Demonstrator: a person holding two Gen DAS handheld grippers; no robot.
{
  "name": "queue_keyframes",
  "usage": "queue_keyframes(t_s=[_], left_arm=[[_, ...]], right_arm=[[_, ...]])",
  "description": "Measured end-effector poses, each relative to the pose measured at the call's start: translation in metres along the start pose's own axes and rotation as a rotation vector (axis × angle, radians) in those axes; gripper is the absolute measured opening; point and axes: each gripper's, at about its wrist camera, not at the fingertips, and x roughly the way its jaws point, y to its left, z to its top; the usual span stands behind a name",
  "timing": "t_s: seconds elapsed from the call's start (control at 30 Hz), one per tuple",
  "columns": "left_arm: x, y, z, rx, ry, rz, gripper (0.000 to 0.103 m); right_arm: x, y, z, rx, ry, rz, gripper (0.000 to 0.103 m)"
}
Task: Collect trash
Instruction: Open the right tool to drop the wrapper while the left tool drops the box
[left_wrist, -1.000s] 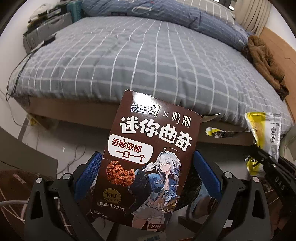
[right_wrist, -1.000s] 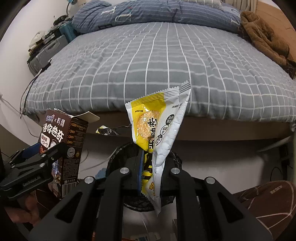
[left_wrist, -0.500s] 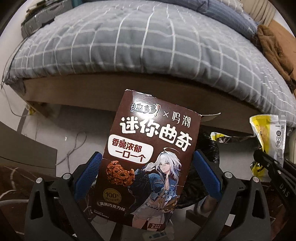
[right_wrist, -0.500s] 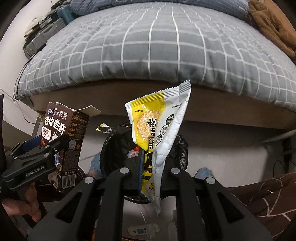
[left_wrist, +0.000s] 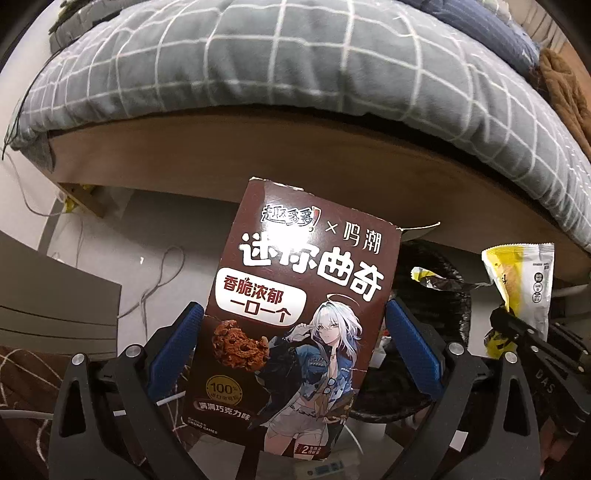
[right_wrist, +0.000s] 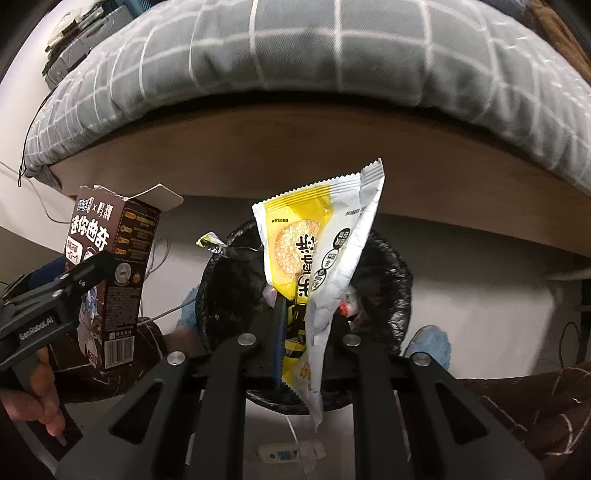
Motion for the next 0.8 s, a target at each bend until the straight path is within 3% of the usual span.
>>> queue_keyframes(t_s=[0.27, 0.5, 0.63, 0.8], left_arm=[[0.003, 0.010, -0.001, -0.015, 0.004, 0.011, 0.096], [0.002, 0.004, -0.001, -0.010, 0.008, -0.005, 0.096], [0.005, -0.002, 0.001, 0.025, 0.005, -0.029, 0.096], [0.006, -0.026, 0.002, 0.079, 0.012, -0.050, 0.096]], right_arm=[[0.016, 0.005, 0.002, -0.018, 0.009, 0.012, 0.030], [0.012, 0.007, -0.002, -0.033, -0.028, -0.005, 0.058], [-0.005, -0.010, -0.002, -0.010, -0.075, -0.045, 0.076], [-0.022, -0.040, -0.007, 0.051, -0.128, -0.091, 0.089]])
